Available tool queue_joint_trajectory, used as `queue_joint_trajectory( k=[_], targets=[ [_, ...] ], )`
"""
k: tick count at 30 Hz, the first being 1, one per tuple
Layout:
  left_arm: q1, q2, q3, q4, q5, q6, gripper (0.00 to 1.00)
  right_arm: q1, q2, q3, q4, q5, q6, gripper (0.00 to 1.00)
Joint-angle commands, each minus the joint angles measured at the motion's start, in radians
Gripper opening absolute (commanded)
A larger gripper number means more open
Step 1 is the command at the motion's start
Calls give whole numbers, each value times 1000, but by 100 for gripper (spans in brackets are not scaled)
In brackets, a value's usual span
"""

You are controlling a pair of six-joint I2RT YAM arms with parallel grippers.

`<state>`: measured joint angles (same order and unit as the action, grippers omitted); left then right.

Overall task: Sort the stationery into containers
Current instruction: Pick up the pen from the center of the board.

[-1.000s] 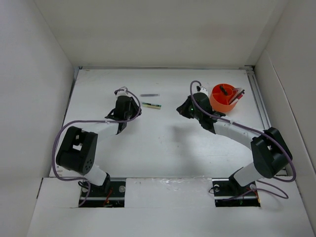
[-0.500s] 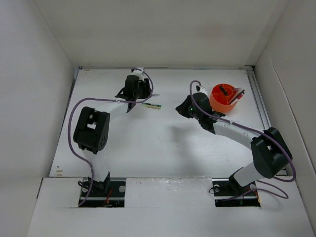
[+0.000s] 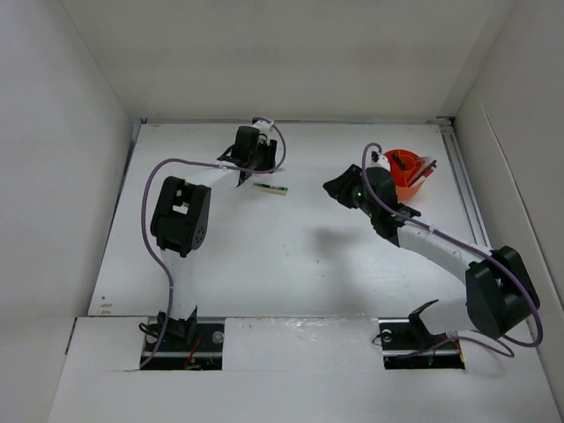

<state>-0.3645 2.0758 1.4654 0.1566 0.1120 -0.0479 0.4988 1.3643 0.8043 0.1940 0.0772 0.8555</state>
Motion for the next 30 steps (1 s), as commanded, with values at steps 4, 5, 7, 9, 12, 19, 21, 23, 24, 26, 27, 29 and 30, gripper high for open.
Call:
queue_joint_trajectory(
  k=[4, 5, 7, 9, 12, 19, 21, 23, 24, 26, 27, 29, 30],
  targets=[
    [-25, 26, 78, -72, 34, 109, 48, -11, -8, -1, 61, -62, 5, 42],
    [-25, 47, 90, -90, 25, 109, 48, -11, -8, -1, 61, -62, 5, 42],
    [-25, 72, 148, -121, 2, 109, 48, -11, -8, -1, 61, -62, 5, 42],
    [-25, 108, 205, -166, -8, 109, 48, -11, 1, 9, 61, -73, 5, 42],
    [-34, 153, 268, -204, -32, 109, 48, -11, 1, 9, 61, -73, 5, 42],
    [-34, 184, 303, -236, -61, 89, 48, -20, 1, 9, 61, -82, 5, 42],
    [-34, 184, 303, -236, -70, 79, 49, -20, 1, 9, 70, -82, 5, 42],
    [-34, 194, 325, -259, -83, 69, 49, -20, 1, 9, 70, -82, 5, 42],
    [-34, 207, 334, -270, -83, 69, 49, -20, 1, 9, 70, -91, 5, 42],
    [-34, 234, 370, -310, -109, 50, 49, -20, 1, 9, 70, -91, 5, 42],
    [-34, 243, 381, -322, -109, 49, 49, -20, 1, 9, 70, -91, 5, 42],
    [-34, 253, 381, -331, -124, 25, 49, -20, 1, 9, 70, -91, 5, 42],
    [-34, 253, 381, -331, -124, 25, 49, -20, 1, 9, 70, -91, 5, 42]
  ],
)
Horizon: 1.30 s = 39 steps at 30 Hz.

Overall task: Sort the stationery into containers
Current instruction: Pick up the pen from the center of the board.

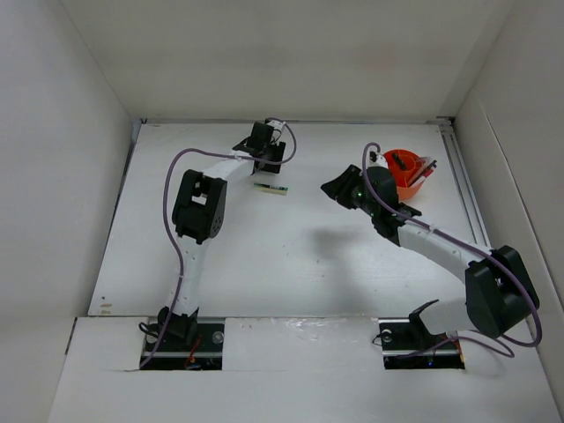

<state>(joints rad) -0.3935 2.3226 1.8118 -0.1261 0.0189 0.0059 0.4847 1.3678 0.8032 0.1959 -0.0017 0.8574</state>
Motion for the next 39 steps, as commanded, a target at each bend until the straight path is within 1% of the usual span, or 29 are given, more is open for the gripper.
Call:
queue_joint_trajectory(
  k=[1, 5, 9, 10, 13, 14, 17, 18, 22, 27, 29, 31, 34, 36, 37, 38, 39],
  targets=[
    [-5, 6, 35, -49, -31, -29, 49, -6, -3, 10, 68, -12, 3, 42],
    [-5, 6, -3, -26, -31, -40, 49, -6, 8, 10, 68, -12, 3, 42],
    [-5, 6, -38, -7, -31, -49, 47, -6, 8, 10, 68, -21, 3, 42],
    [-5, 6, -39, -7, -31, -49, 42, -6, 8, 10, 68, -11, 3, 42],
    [-5, 15, -39, -17, -31, -49, 35, -15, 17, 10, 68, -20, 3, 42],
    [-5, 6, -39, -4, -31, -49, 29, -15, 17, 10, 68, -20, 3, 42],
    [-5, -5, -48, 8, -42, -58, 21, -15, 17, 10, 68, -7, 3, 42],
    [-5, -5, -60, 8, -54, -58, 16, -15, 27, 10, 68, -17, 3, 42],
    [-5, -28, -72, 46, -83, -67, 7, -15, 36, 19, 68, -27, -6, 42],
    [-5, -78, -109, 101, -120, -67, 0, -15, 57, 31, 77, -52, -18, 43],
    [-5, -103, -109, 102, -132, -67, 0, -15, 66, 31, 86, -72, -18, 43],
    [-5, -156, -134, 140, -132, -78, 0, -6, 76, 31, 86, -81, -18, 43],
    [-5, -233, -170, 152, -91, -105, 0, -6, 76, 31, 97, -81, -29, 44],
    [-5, -279, -219, 178, -48, -129, 0, -6, 85, 40, 97, -104, -29, 45],
    [-5, -329, -270, 215, -25, -157, 0, -6, 85, 40, 106, -113, -38, 45],
    [-5, -356, -270, 233, -4, -171, 0, 5, 85, 40, 106, -113, -38, 47],
    [-5, -380, -325, 247, 34, -185, 0, 5, 85, 40, 106, -104, -38, 49]
  ],
)
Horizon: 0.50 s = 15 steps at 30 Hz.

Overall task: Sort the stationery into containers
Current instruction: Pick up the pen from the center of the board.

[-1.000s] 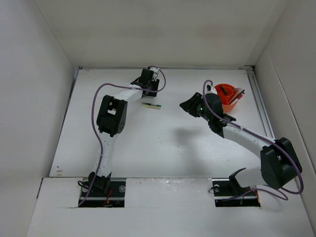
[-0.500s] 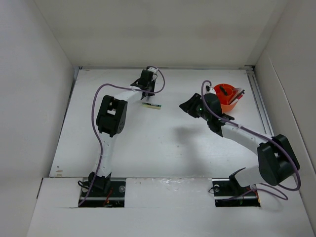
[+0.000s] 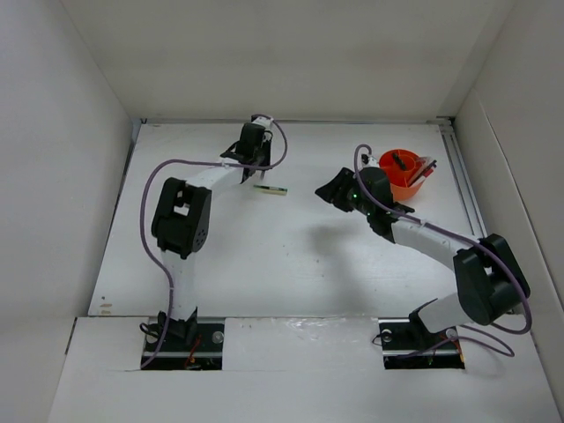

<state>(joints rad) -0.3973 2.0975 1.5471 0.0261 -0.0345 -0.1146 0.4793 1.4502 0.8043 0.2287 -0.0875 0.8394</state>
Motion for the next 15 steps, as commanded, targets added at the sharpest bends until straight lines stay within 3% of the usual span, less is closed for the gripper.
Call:
queue_joint_trajectory(
  k=[1, 6, 15],
  targets=[
    [-2, -181, -86, 109, 109, -79, 0, 10, 3, 39, 86, -18, -20, 50],
    [-2, -333, -307, 250, 243, -158, 0, 10, 13, 39, 113, -92, -42, 59],
    [-2, -462, -646, 509, 537, -255, 0, 38, 13, 39, 199, -273, -62, 67]
  ],
)
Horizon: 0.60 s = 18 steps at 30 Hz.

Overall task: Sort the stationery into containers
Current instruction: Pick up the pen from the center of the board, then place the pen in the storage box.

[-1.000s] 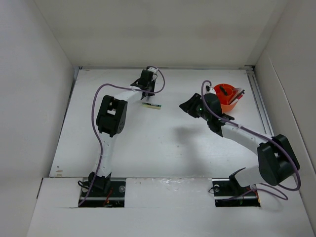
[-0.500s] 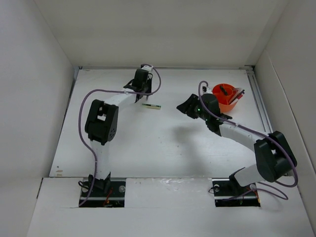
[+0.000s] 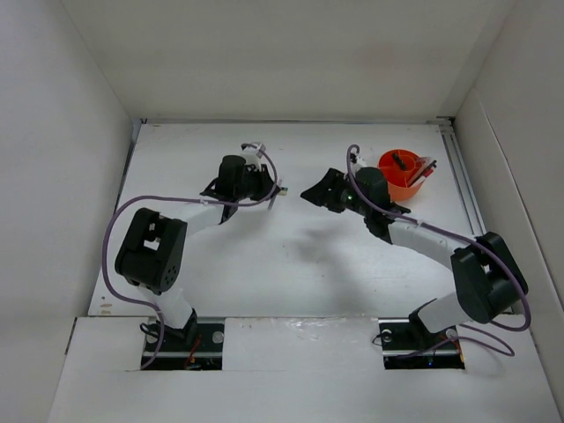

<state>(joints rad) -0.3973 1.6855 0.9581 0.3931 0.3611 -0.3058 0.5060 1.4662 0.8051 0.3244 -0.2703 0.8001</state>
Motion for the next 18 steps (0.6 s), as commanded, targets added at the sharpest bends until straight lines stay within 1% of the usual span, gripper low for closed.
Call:
queue_joint_trajectory(
  k=[1, 4, 7, 9, 11, 13, 15, 18],
  targets=[
    [-2, -59, -68, 164, 159, -75, 0, 22, -3, 39, 104, -104, -33, 67],
    [-2, -60, -82, 174, 217, -96, 0, 32, 19, 48, 113, -113, -42, 68],
    [-2, -69, -120, 249, 277, -139, 0, 52, 28, 57, 113, -125, -42, 70],
    [-2, -69, -121, 263, 305, -150, 0, 52, 28, 57, 113, -115, -42, 71],
    [-2, -69, -121, 273, 317, -150, 0, 52, 54, 77, 93, -104, -42, 71],
    [-2, -69, -133, 314, 332, -173, 0, 52, 54, 77, 84, -90, -42, 71],
    [-11, -60, -133, 314, 348, -182, 0, 43, 54, 77, 84, -67, -42, 71],
    [-11, -60, -151, 334, 357, -182, 0, 31, 63, 77, 84, -76, -32, 72]
  ],
)
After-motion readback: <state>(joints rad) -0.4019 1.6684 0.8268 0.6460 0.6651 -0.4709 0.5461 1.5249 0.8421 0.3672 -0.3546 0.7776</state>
